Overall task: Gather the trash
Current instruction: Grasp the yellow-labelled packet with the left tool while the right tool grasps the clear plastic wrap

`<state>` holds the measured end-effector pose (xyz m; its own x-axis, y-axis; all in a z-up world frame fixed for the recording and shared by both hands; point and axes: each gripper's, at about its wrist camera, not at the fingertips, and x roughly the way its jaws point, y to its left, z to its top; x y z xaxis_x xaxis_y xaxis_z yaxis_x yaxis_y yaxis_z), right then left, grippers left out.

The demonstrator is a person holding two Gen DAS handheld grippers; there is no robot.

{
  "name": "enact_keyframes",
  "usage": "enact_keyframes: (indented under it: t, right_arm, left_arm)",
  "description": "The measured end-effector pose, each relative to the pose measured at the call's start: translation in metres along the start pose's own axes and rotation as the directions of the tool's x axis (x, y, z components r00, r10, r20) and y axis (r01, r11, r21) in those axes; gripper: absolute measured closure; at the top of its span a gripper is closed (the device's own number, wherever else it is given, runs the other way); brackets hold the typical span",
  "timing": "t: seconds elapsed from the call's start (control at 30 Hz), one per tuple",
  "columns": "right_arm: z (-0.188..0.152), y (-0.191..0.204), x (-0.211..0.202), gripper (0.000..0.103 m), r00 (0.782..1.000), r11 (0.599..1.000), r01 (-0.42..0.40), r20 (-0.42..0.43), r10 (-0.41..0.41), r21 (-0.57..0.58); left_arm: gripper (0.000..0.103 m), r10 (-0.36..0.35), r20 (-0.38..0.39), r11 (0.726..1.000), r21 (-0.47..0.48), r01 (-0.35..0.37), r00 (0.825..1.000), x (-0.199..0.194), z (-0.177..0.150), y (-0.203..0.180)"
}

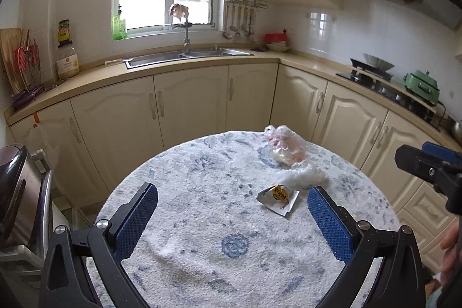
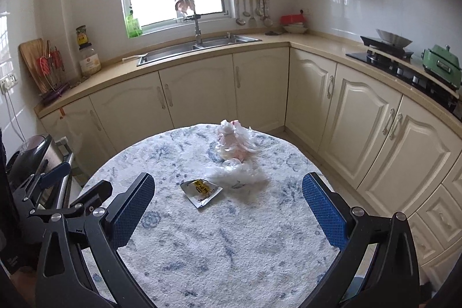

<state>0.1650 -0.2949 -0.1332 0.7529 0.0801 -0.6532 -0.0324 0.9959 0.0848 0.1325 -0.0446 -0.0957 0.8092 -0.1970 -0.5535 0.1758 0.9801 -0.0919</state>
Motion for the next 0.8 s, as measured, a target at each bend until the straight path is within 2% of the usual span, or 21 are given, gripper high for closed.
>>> enact_keyframes:
  t: [0.23,0.4,0.47,0.5,0.57,0.6,0.67,0.8]
  right_arm:
    - [-0.006,-0.040,0.063,0.000,0.995,0.999,0.001,-0.099,0.002,0.035]
    - [-0.010,-0.056,0.104,0.000,0.987,0.998,-0.013,-0.161,0.022,0.060]
    - [-0.011,-0.059,0.119,0.000,0.982,0.997,-0.025,-0.186,0.037,0.067]
    - [-0.010,-0.060,0.126,0.000,0.979,0.997,-0.034,-0.196,0.047,0.070]
    - [-0.009,-0.060,0.141,0.000,0.974,0.996,-0.048,-0.216,0.063,0.075]
    - [-0.008,-0.060,0.149,0.000,0.972,0.996,-0.052,-0.224,0.067,0.074]
    - [-0.007,-0.057,0.161,0.000,0.968,0.995,-0.060,-0.238,0.076,0.073]
    - [-0.007,-0.048,0.187,0.000,0.956,0.995,-0.081,-0.277,0.093,0.053]
  left_arm:
    - [0.001,-0.034,-0.109,0.997,0.069,0.041,0.994,0.107,-0.006,-0.039]
    - [0.002,-0.026,-0.200,0.993,0.112,0.050,0.980,0.188,0.000,-0.057]
    - [0.003,-0.048,-0.235,0.990,0.117,0.077,0.971,0.214,0.003,-0.061]
    - [0.006,-0.064,-0.245,0.988,0.122,0.096,0.968,0.223,0.004,-0.064]
    - [0.023,-0.098,-0.271,0.981,0.133,0.138,0.957,0.241,0.007,-0.068]
    - [0.043,-0.109,-0.293,0.980,0.127,0.152,0.950,0.250,0.007,-0.068]
    - [0.045,-0.133,-0.307,0.978,0.111,0.175,0.942,0.263,0.011,-0.064]
    - [0.063,-0.189,-0.284,0.974,0.065,0.215,0.940,0.274,0.025,-0.043]
